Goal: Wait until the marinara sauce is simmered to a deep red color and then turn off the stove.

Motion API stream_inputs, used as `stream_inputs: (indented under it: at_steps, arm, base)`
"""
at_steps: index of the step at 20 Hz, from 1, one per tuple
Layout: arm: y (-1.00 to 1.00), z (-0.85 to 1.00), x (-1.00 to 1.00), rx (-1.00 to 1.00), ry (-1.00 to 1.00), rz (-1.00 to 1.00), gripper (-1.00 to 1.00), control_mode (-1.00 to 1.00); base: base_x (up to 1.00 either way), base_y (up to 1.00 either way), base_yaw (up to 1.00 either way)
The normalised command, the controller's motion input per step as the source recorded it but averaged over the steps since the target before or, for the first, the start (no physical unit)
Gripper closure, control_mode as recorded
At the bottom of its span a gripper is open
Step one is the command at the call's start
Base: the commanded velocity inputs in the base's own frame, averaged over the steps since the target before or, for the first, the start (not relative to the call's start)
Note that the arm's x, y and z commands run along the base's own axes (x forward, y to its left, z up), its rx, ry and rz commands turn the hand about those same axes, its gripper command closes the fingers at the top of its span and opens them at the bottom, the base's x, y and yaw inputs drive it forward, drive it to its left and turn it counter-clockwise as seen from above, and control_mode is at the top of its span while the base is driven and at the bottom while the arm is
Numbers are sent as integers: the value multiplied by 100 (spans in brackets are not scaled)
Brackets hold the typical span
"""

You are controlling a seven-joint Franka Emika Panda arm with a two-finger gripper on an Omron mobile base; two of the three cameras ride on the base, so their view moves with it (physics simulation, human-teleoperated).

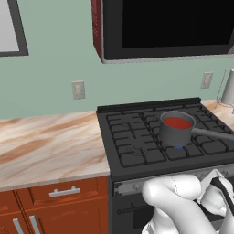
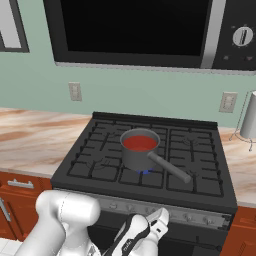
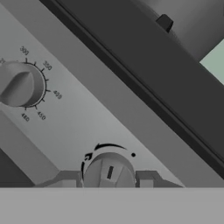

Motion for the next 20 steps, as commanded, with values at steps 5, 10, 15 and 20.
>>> stream_inputs:
  at_steps: [5,10,15,20]
  arm:
    - [0,0,0,3,0,-1,100,-100]
    - [-13,0,0,16,0,-4,100,-100]
    - [-16,0,0,27,0,-20,100,-100]
    - [-12,0,0,26,0,-29,100,-100]
  base:
    - [0,0,0]
    - [0,0,0]
    - [0,0,0]
    - [0,0,0]
